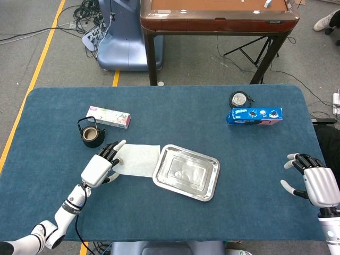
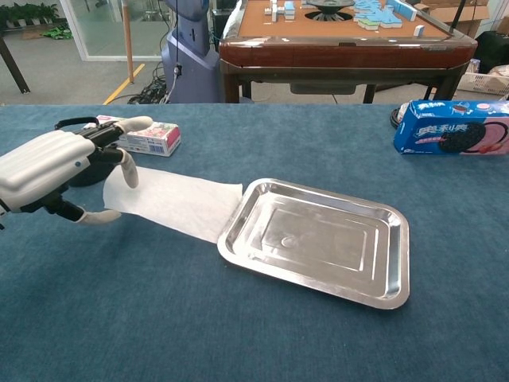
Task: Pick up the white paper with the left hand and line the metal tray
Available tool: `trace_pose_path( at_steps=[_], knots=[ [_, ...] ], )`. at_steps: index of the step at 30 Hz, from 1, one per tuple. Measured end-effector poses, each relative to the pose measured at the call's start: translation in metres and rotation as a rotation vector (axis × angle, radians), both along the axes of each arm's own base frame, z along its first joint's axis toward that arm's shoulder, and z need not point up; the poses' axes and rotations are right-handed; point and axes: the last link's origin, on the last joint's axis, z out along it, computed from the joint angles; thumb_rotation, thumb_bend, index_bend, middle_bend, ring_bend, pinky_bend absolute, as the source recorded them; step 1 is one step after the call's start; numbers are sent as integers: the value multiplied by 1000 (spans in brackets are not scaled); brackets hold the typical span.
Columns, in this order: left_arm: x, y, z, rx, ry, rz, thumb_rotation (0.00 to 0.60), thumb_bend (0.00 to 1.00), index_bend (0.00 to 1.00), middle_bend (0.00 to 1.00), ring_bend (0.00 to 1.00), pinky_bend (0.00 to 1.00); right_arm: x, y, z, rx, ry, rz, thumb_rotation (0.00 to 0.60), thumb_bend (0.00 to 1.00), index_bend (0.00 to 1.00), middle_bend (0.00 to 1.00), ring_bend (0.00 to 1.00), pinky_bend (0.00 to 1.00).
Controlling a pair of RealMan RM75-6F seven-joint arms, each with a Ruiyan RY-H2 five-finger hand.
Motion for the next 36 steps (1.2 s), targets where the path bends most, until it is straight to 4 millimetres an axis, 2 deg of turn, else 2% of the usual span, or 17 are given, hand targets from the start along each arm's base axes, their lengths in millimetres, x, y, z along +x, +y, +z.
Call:
trace_pose_path(
  at_steps=[19,25,33,36],
  knots=[
    [-1,-2,-2,21,27,7,600,297,557,0,0,127,0,0,1,-3,-1,1,600,205,447,319,240,305],
    [-3,-4,-2,20,42,12,600,365,580,0,0,127,0,0,1,-4,-2,0,600,205,447,319,240,305],
    [-6,-6,-2,-21,71,16,600,401,525,0,0,127,0,0,1,-4,-1,0,600,205,447,319,240,305],
    [-7,-7,0,-46,64,15,600,452,525,0,0,127,0,0,1,-3,-2,-1,600,205,447,319,240,305]
  ],
)
